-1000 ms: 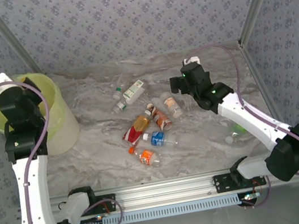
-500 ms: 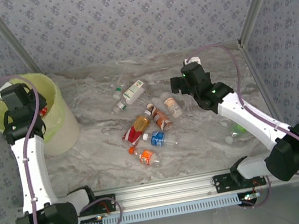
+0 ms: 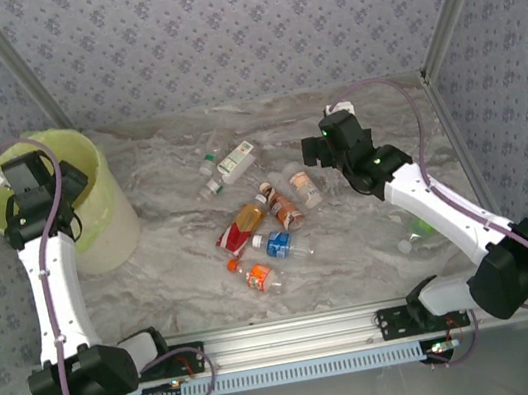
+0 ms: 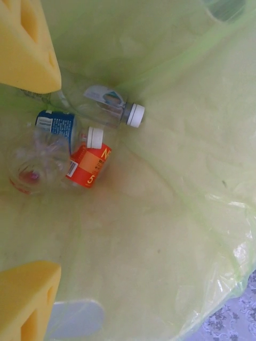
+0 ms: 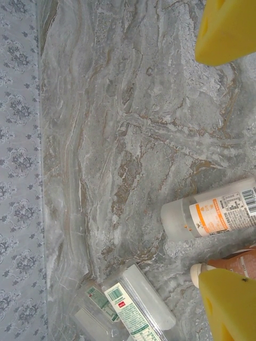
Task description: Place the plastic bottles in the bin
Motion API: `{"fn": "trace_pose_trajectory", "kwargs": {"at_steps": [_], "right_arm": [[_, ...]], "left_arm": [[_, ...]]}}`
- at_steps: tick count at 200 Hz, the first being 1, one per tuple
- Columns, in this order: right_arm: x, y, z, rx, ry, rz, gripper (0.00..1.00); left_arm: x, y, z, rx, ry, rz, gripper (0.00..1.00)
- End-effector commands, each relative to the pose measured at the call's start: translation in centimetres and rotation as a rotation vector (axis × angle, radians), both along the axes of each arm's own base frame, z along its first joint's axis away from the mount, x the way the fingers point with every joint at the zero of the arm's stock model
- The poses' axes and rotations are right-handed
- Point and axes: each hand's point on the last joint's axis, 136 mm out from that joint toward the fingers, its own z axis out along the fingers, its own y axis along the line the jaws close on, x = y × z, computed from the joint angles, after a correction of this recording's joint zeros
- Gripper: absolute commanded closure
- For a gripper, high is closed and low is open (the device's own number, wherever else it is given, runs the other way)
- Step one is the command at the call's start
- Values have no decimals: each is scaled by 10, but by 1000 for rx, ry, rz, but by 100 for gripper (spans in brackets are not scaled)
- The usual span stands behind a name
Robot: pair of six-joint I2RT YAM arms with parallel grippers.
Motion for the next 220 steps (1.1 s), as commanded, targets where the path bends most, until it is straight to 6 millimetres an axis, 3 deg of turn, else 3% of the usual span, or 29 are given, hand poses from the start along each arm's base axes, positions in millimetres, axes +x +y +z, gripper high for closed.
{"fn": "trace_pose_trajectory", "kwargs": {"at_steps": [1,37,66,113,142,180,220], "right_arm": [[0,-3,-5,10,19,-19,0],[-3,-3,-10,2,45,-9,0],[-10,-3,-16,11,75,-3,0],[-28,5,-37,42,161,51,2],[-42,12,-56,54,239,92,4],[-57,18,-93,17,355,190,9],[-55,31,-125,3,455,262,15]], "left_arm": [[-7,-5,25,-2,-44,-19,12],[-3,-32,48,-42,-147,-164,4],[-2,-51,79,-53,-250,-266,1],[-9,-116,122,-125,-446,-553,1],[-11,-156,127,-133,-437,-686,0],[-11,-204,116,-142,-406,-852,1],[-8,-209,107,-139,-371,-857,0]]}}
